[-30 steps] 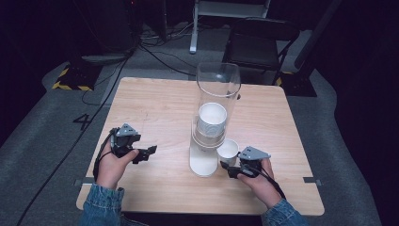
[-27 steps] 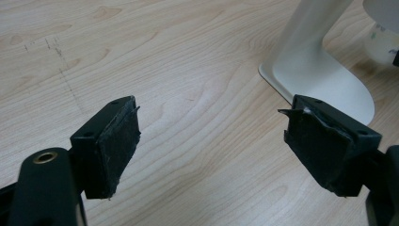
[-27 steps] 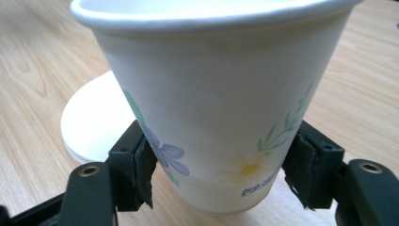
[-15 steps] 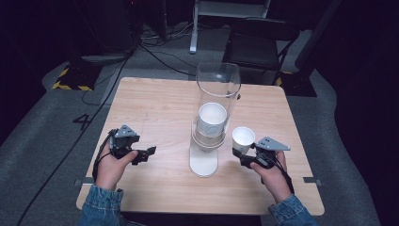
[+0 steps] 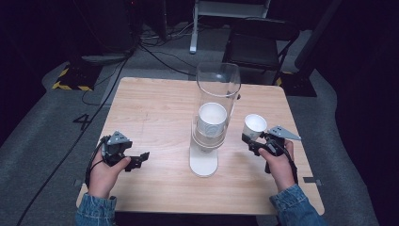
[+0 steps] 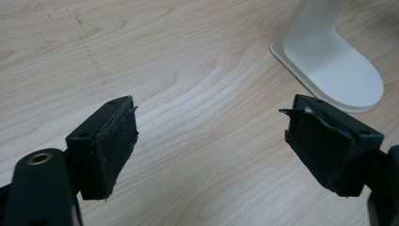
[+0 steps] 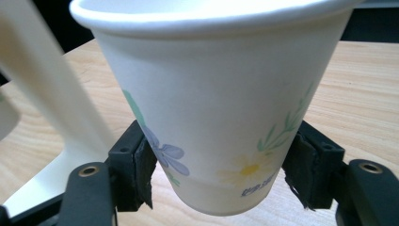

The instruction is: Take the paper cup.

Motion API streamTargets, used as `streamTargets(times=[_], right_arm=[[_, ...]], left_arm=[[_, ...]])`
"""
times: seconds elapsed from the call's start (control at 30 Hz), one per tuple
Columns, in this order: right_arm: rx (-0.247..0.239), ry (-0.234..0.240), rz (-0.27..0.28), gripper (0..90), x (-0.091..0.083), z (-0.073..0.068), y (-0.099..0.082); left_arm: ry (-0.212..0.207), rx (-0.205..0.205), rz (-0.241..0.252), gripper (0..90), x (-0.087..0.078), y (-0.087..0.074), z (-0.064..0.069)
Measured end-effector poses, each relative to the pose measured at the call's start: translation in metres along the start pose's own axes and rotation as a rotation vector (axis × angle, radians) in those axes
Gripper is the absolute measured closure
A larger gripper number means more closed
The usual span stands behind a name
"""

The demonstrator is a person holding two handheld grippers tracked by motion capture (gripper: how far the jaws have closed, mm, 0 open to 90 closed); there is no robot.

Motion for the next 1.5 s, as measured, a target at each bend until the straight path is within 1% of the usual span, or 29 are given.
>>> streamTargets(times=[0.17, 0.2, 0.23, 0.3, 0.33, 0.43, 0.47, 0.53, 0.57, 0.6, 0.67, 0.7, 0.77, 0.8, 0.93, 1.07, 1.23, 1.5], right_arm=[[0.024, -0.037, -0.021, 34.1, 0.009, 0.013, -0.003], [0.015, -0.051, -0.033, 34.0, 0.011, 0.018, -0.003], [0.013, -0.061, -0.035, 34.1, 0.012, 0.02, -0.003], [-0.007, -0.089, -0.042, 34.0, 0.014, 0.026, -0.002], [-0.007, -0.101, -0.044, 34.0, 0.015, 0.029, -0.002], [-0.02, -0.128, -0.059, 34.0, 0.018, 0.036, -0.002], [-0.036, -0.14, -0.069, 34.0, 0.02, 0.039, -0.003], [-0.046, -0.149, -0.072, 34.0, 0.022, 0.041, -0.004], [-0.047, -0.149, -0.078, 34.0, 0.023, 0.043, -0.005], [-0.043, -0.151, -0.079, 34.0, 0.025, 0.044, -0.007], [-0.04, -0.15, -0.082, 34.0, 0.027, 0.046, -0.008], [-0.031, -0.153, -0.097, 34.0, 0.03, 0.049, -0.011], [-0.021, -0.156, -0.114, 33.9, 0.031, 0.052, -0.014], [-0.007, -0.154, -0.124, 33.9, 0.032, 0.053, -0.015], [0.018, -0.139, -0.172, 33.9, 0.035, 0.055, -0.022], [0.021, -0.138, -0.209, 33.9, 0.037, 0.056, -0.027], [0.024, -0.146, -0.241, 33.8, 0.038, 0.059, -0.031], [0.027, -0.146, -0.275, 33.5, 0.04, 0.059, -0.037]], left_arm=[[0.016, -0.016, 0.0, 17.2, -0.008, -0.008, -0.003], [0.022, -0.014, -0.001, 17.2, -0.009, -0.009, -0.004], [0.021, -0.021, -0.001, 17.2, -0.01, -0.011, -0.004], [0.025, -0.027, 0.0, 17.2, -0.012, -0.013, -0.005], [0.027, -0.026, -0.001, 17.2, -0.013, -0.014, -0.005], [0.036, -0.031, -0.002, 17.2, -0.016, -0.018, -0.006], [0.037, -0.031, -0.006, 17.2, -0.017, -0.018, -0.006], [0.039, -0.036, -0.005, 17.2, -0.018, -0.02, -0.006], [0.041, -0.032, -0.004, 17.2, -0.019, -0.02, -0.007], [0.04, -0.038, -0.005, 17.2, -0.019, -0.021, -0.006], [0.041, -0.037, 0.0, 17.2, -0.02, -0.021, -0.007], [0.04, -0.035, 0.001, 17.2, -0.02, -0.021, -0.007], [0.036, -0.035, -0.004, 17.3, -0.02, -0.021, -0.006], [0.036, -0.034, -0.006, 17.4, -0.019, -0.022, -0.006], [0.034, -0.029, -0.012, 17.4, -0.019, -0.022, -0.006], [0.033, -0.025, -0.011, 17.4, -0.019, -0.021, -0.006], [0.031, -0.02, -0.012, 17.4, -0.017, -0.02, -0.005], [0.033, -0.019, -0.015, 17.4, -0.017, -0.02, -0.005]])
Point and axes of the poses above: each handheld gripper's, and its own axes: x roughly forward along the jaws, y roughly out of its top, z roughly to its right, the point moved 3 cm from there along x, roughly forward along the jaws, and after that the axes turned 4 degrees about -x, right-handed, at the moved point
